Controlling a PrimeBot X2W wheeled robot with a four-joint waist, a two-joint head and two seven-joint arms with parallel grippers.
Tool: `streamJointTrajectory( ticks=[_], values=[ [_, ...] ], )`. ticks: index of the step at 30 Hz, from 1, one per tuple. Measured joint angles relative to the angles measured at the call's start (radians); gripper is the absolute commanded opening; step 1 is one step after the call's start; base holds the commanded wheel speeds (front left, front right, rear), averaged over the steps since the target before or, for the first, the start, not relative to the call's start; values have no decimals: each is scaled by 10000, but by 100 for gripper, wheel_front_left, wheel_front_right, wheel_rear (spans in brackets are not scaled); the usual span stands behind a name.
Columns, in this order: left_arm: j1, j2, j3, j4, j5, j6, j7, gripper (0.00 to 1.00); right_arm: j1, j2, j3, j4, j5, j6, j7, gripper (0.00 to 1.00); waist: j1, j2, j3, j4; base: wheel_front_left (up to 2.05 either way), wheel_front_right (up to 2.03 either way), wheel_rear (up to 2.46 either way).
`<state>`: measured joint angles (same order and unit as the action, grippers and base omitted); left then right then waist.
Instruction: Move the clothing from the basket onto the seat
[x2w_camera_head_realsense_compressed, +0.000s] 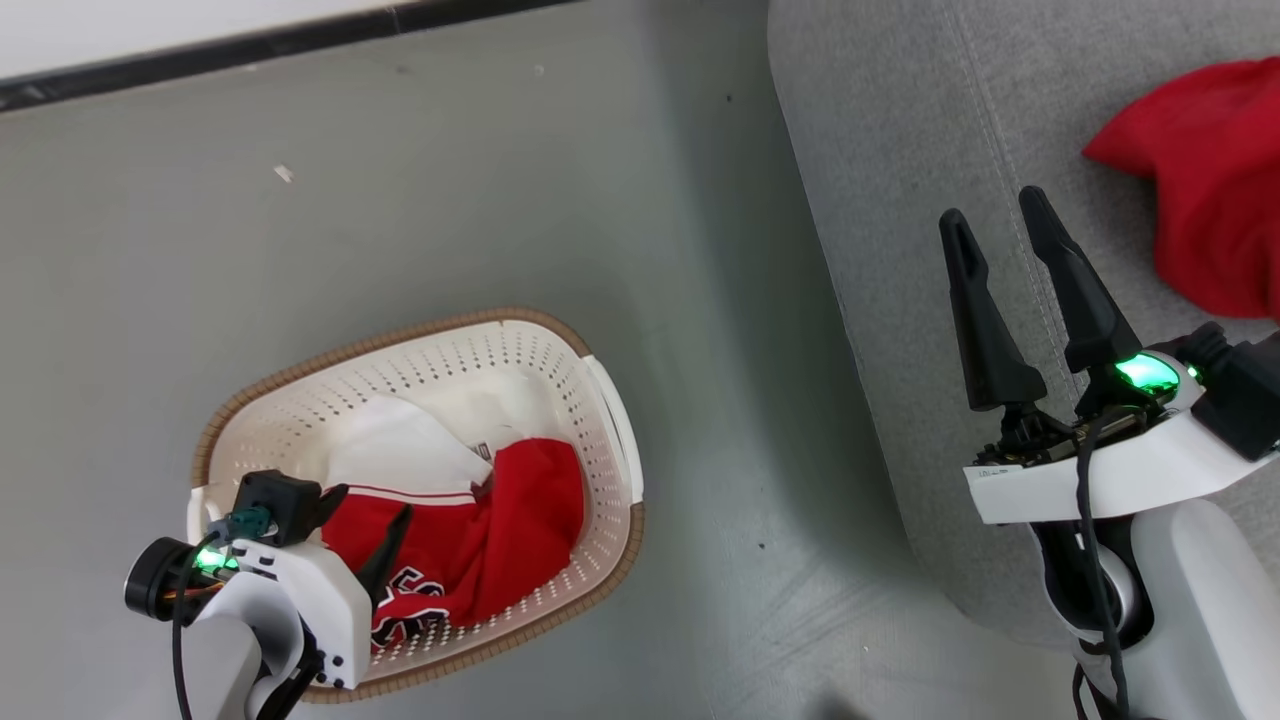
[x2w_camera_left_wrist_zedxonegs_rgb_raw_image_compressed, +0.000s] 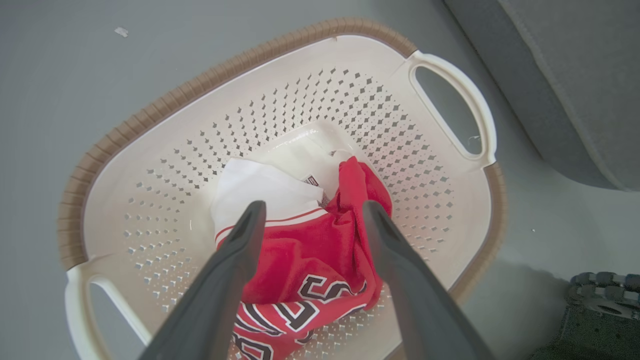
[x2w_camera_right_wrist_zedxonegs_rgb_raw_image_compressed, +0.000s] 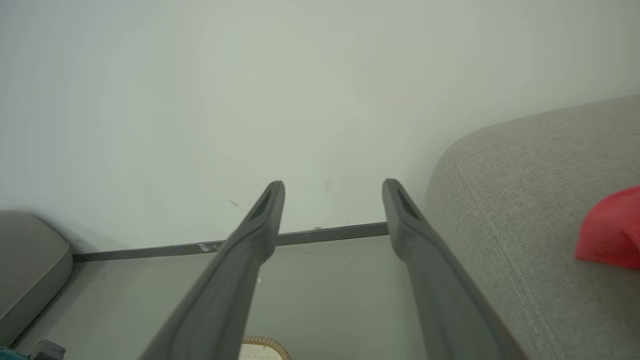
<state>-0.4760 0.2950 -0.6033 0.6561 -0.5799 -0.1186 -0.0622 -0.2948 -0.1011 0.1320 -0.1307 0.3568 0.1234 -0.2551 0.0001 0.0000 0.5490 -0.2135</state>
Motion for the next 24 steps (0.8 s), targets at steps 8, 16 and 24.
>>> streamJointTrajectory(
  ticks=[8, 16, 24],
  values=[
    [-445, 132, -165, 715, -35, -75, 176, 100, -454, 105, 136, -81, -86, 0, 0, 100, 0, 0, 733, -301, 0, 0, 0],
    [-873, 282, -309, 1331, -96, -77, 176, 100, -857, 257, 318, -148, -244, 2, 0, 100, 0, 0, 1481, -619, 0, 0, 0],
    [-1256, 545, -920, 1676, 42, -77, 364, 100, -1237, 337, 420, -169, -245, 2, 0, 100, 0, 0, 2078, -911, 0, 0, 0]
  ],
)
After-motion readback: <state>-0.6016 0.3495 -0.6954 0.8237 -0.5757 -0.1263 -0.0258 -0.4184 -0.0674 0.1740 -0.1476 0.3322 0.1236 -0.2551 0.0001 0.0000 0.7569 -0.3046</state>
